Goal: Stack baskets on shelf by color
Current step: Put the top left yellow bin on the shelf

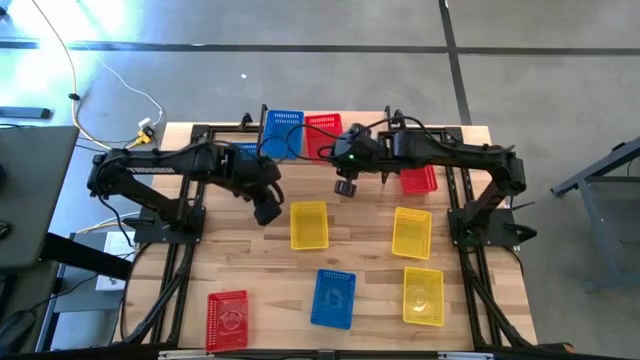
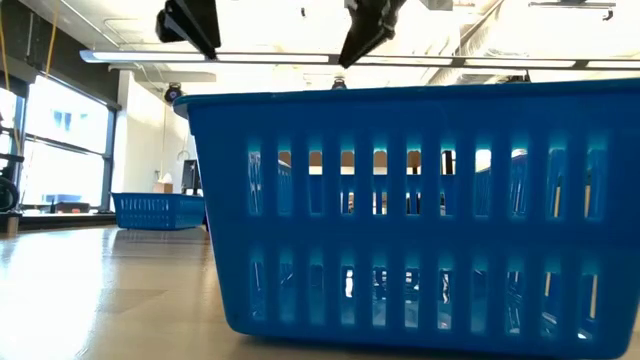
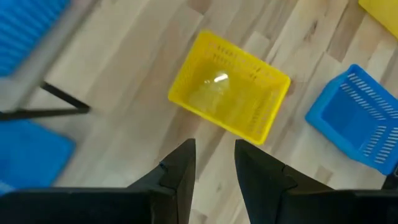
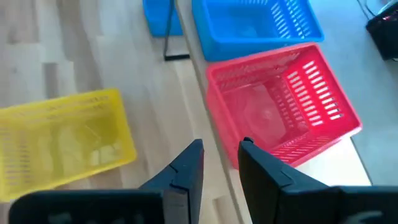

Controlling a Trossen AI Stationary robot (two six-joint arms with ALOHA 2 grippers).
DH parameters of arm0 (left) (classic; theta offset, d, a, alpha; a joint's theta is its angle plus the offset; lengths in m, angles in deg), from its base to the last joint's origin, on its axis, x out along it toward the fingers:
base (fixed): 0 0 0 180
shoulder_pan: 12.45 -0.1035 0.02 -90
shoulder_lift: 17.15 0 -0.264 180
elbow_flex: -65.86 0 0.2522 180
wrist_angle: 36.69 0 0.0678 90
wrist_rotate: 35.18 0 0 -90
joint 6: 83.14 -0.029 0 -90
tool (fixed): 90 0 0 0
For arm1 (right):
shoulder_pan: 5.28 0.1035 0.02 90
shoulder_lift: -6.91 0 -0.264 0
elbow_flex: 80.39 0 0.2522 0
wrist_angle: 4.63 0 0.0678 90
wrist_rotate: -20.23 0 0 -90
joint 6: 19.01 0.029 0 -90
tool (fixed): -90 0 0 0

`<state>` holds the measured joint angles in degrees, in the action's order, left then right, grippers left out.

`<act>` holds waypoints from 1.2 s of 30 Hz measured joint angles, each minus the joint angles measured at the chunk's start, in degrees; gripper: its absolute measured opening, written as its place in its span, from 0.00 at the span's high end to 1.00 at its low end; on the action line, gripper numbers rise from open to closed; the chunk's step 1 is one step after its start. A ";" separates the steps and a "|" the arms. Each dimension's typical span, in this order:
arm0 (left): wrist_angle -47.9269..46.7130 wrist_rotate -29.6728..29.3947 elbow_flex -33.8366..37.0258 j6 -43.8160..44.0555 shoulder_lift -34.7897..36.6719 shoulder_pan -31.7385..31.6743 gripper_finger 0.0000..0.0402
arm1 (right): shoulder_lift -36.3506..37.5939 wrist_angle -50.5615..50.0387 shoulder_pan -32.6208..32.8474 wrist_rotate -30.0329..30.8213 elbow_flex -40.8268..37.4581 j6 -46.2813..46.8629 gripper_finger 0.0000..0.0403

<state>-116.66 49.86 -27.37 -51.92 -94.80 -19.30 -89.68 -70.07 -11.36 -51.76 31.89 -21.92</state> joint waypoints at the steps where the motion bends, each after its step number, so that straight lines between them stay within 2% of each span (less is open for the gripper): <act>1: 0.81 0.02 0.96 1.41 -0.02 0.58 0.75 | 0.40 -0.02 0.26 -0.60 0.00 0.08 0.78; 7: 6.06 0.05 7.69 11.90 -0.08 2.57 0.75 | 2.32 -1.51 1.38 -4.96 0.00 -1.92 0.78; 11: 10.00 0.08 11.73 20.48 -0.08 2.60 0.75 | 2.91 -2.68 2.17 -5.07 0.00 -3.68 0.78; 14: 14.29 0.05 14.85 23.68 -0.55 2.58 0.75 | 3.07 -3.34 2.83 -5.04 0.00 -4.68 0.78; 22: 25.33 0.34 21.02 29.55 -2.80 2.88 0.75 | 3.27 -4.35 5.35 -5.10 0.00 -5.06 0.78; 36: 30.90 2.73 22.48 32.22 -12.37 2.69 0.75 | 3.25 -4.80 7.05 -5.00 0.00 -4.76 0.78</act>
<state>-85.76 52.58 -4.89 -19.70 -107.17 -16.61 -86.43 -74.86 -4.31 -56.76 31.89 -26.67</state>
